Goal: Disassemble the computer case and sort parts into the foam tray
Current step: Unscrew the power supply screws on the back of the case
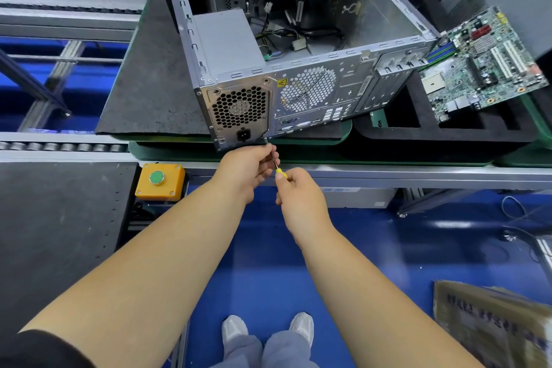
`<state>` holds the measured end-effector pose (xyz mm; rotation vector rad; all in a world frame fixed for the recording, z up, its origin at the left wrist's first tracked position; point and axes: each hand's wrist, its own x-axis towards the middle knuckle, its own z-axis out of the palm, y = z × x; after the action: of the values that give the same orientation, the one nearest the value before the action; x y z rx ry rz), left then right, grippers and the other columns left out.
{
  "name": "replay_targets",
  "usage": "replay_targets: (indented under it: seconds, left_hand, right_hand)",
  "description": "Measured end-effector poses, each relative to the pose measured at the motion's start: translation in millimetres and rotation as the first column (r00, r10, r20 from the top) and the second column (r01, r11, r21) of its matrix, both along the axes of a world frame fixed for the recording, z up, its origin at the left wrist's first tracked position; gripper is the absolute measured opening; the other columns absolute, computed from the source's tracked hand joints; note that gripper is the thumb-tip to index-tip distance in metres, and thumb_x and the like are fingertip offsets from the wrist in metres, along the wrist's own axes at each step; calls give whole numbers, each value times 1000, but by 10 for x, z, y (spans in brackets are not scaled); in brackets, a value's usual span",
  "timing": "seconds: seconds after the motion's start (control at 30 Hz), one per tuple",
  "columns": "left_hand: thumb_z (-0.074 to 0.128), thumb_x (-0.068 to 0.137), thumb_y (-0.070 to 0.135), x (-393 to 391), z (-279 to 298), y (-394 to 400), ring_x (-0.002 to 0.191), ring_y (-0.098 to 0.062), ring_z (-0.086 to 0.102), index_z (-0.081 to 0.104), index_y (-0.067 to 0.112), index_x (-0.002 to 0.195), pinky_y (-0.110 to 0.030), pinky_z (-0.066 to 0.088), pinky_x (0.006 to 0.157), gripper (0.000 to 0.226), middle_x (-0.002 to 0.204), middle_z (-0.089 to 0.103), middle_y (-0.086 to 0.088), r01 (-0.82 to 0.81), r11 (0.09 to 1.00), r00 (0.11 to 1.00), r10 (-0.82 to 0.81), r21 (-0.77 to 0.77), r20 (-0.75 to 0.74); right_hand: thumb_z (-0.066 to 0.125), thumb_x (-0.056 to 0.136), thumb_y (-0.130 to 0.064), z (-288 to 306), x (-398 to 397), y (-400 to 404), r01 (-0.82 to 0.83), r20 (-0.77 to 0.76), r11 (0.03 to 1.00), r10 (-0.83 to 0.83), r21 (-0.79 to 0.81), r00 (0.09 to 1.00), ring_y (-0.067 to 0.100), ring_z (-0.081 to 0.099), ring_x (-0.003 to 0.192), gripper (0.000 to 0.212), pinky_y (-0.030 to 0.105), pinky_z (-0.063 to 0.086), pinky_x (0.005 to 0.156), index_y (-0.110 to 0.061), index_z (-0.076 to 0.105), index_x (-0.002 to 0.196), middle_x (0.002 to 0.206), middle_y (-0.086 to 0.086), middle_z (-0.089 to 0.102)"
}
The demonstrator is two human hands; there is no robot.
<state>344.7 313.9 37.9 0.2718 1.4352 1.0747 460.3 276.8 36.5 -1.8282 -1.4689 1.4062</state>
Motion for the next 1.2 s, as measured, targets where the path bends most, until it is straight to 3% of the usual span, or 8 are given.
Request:
replay_targets:
  seconds: [0.33, 0.63, 0.77, 0.83, 0.93, 1.03, 1.1, 1.2]
  left_hand:
    - [49, 100, 20, -5, 69, 50, 76, -9, 70, 67, 10, 93, -22, 48, 64, 22, 86, 72, -2, -140, 988, 954, 154, -71, 258]
    - [46, 101, 19, 18, 149, 97, 66, -5, 69, 66, 11, 89, -19, 48, 60, 25, 72, 73, 2, -118, 988, 974, 135, -102, 183]
    - [45, 102, 20, 32, 153, 108, 59, -4, 69, 65, 11, 87, -18, 49, 60, 26, 64, 72, 3, -123, 986, 974, 141, -113, 176]
    - [45, 102, 20, 41, 145, 112, 61, -4, 69, 65, 11, 86, -18, 49, 61, 27, 64, 72, 4, -129, 985, 974, 147, -113, 173]
    - [46, 102, 20, 41, 126, 109, 69, -6, 69, 65, 11, 87, -18, 49, 63, 26, 66, 73, 3, -136, 985, 972, 153, -103, 177]
    - [45, 102, 20, 29, 115, 110, 73, -6, 68, 64, 12, 87, -18, 48, 63, 26, 72, 73, 3, -131, 987, 974, 146, -92, 171]
    - [46, 102, 20, 32, 106, 106, 74, -6, 67, 63, 13, 87, -17, 47, 62, 25, 79, 71, 2, -129, 988, 977, 142, -88, 162]
    - [51, 101, 22, 61, 91, 102, 73, -3, 66, 62, 15, 86, -14, 49, 60, 20, 81, 69, 3, -101, 992, 991, 107, -71, 81]
  right_hand:
    - [47, 101, -42, 34, -11, -14, -119, 315, 977, 58, 176, 947, 15, 52, 61, 19, 30, 32, 48, -25, 47, 94, 72, -6, 57]
    - [53, 99, -33, 50, -10, 4, -205, 429, 938, 69, 278, 901, 18, 50, 62, 22, 30, 30, 47, -22, 36, 92, 79, -7, 52]
    - [53, 99, -26, 63, 18, 35, -356, 650, 877, 69, 321, 757, 23, 47, 66, 17, 30, 27, 47, -19, 38, 103, 94, -1, 51]
    - [56, 98, -25, 78, 17, 49, -378, 668, 877, 92, 296, 738, 23, 47, 66, 21, 30, 27, 48, -17, 40, 108, 101, 1, 49]
    - [54, 97, -40, 121, 13, 91, -261, 484, 941, 130, 214, 866, 22, 51, 73, 27, 33, 38, 56, -15, 46, 103, 99, 1, 49]
    - [41, 102, -41, 186, 15, 185, -19, 49, 985, 28, -169, 998, 21, 51, 69, 38, 38, 48, 68, -13, 59, 84, 90, 5, 57]
    - [39, 106, -36, 234, 23, 216, 66, -136, 915, -130, -398, 982, 16, 46, 59, 48, 31, 41, 63, -12, 64, 73, 89, 7, 59]
    - [40, 106, -35, 240, 49, 225, 57, -240, 891, -182, -451, 954, 13, 44, 55, 47, 25, 38, 55, -11, 65, 75, 81, 4, 59]
